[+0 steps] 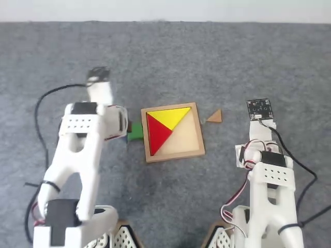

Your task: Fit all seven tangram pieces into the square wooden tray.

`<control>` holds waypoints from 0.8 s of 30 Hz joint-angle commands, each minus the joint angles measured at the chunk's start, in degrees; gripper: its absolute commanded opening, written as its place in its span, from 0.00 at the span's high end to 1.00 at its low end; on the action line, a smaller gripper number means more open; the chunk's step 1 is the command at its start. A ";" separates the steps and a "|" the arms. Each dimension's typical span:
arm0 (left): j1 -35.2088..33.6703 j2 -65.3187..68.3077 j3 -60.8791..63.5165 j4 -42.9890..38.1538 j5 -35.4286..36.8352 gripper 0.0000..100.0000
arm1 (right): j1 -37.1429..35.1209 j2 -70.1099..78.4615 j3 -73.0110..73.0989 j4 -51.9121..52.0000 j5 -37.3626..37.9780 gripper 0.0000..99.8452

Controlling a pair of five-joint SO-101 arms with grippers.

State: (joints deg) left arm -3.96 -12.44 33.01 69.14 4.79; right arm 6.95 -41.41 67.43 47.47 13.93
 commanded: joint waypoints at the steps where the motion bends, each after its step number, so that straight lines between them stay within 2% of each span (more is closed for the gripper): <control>1: 5.89 1.49 -9.45 3.34 -12.04 0.80 | -0.48 -2.33 -0.70 0.22 0.70 0.95; 11: 18.11 29.80 -37.76 15.82 -48.88 0.80 | 0.48 -2.42 -0.70 0.22 0.70 0.95; 18: 25.76 47.12 -60.26 27.87 -64.70 0.80 | 4.00 -2.51 -1.76 0.13 0.18 0.95; 21: 27.60 51.60 -68.62 30.51 -68.40 0.80 | 4.97 -2.51 -1.85 0.13 0.18 0.95; 24: 28.92 54.68 -74.15 31.21 -71.56 0.80 | 9.45 -2.59 -2.64 -1.10 -0.97 0.95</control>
State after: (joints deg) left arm 23.47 41.63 -33.89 97.98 -63.60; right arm 12.66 -41.41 67.43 47.47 13.93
